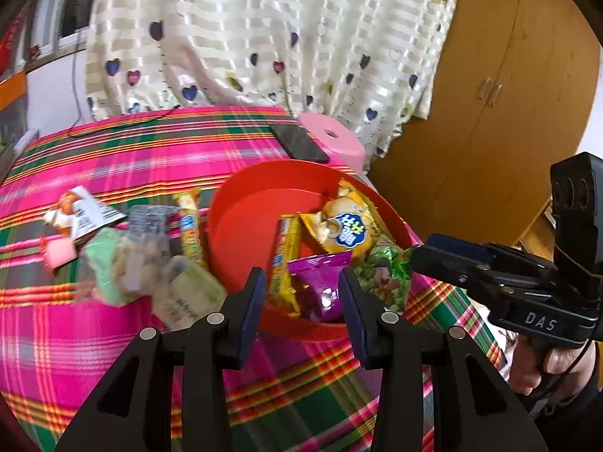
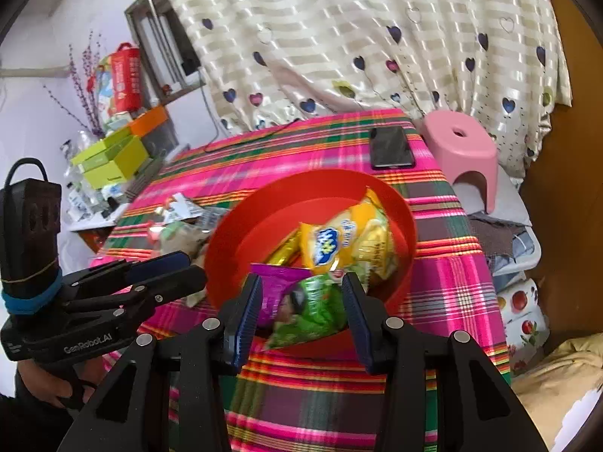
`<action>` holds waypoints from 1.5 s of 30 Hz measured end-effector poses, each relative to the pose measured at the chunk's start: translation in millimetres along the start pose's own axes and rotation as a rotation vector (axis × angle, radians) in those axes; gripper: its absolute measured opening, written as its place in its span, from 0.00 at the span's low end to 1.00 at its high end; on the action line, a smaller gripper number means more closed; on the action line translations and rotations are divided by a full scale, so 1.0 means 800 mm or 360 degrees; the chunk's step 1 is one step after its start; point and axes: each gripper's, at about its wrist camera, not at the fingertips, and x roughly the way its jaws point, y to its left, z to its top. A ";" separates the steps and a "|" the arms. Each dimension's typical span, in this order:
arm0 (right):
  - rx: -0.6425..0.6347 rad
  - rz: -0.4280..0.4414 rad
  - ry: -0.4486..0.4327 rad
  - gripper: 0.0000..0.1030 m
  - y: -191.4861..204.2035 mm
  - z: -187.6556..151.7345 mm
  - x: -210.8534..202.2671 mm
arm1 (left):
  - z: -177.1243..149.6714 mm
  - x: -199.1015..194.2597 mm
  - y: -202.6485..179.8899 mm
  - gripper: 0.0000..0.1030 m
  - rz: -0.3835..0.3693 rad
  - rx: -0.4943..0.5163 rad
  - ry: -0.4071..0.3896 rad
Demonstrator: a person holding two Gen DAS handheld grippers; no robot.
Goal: Organize snacks
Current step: 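Lower the green chip bag into the basket with the right gripper while the left drops the purple packet in, then open both grippers and withdraw them from the red basket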
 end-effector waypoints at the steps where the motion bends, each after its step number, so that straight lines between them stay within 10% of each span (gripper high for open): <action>1: -0.0007 0.0010 -0.0008 0.41 0.005 0.000 -0.002 | -0.002 -0.004 0.004 0.40 0.0007 -0.0009 -0.0006; 7: -0.0028 -0.0007 -0.0009 0.40 0.015 -0.008 -0.007 | -0.020 -0.029 0.028 0.40 0.0057 -0.0083 -0.0029; 13: 0.0049 -0.0091 0.0114 0.17 -0.002 -0.020 0.023 | -0.032 -0.041 0.038 0.40 0.0078 -0.0111 -0.0038; 23: 0.0026 -0.0001 0.0173 0.16 0.011 -0.023 0.046 | -0.036 -0.049 0.047 0.40 0.0105 -0.0141 -0.0052; 45: -0.0152 0.0168 0.0066 0.47 0.073 -0.012 0.010 | -0.050 -0.062 0.095 0.46 0.0245 -0.0290 -0.0046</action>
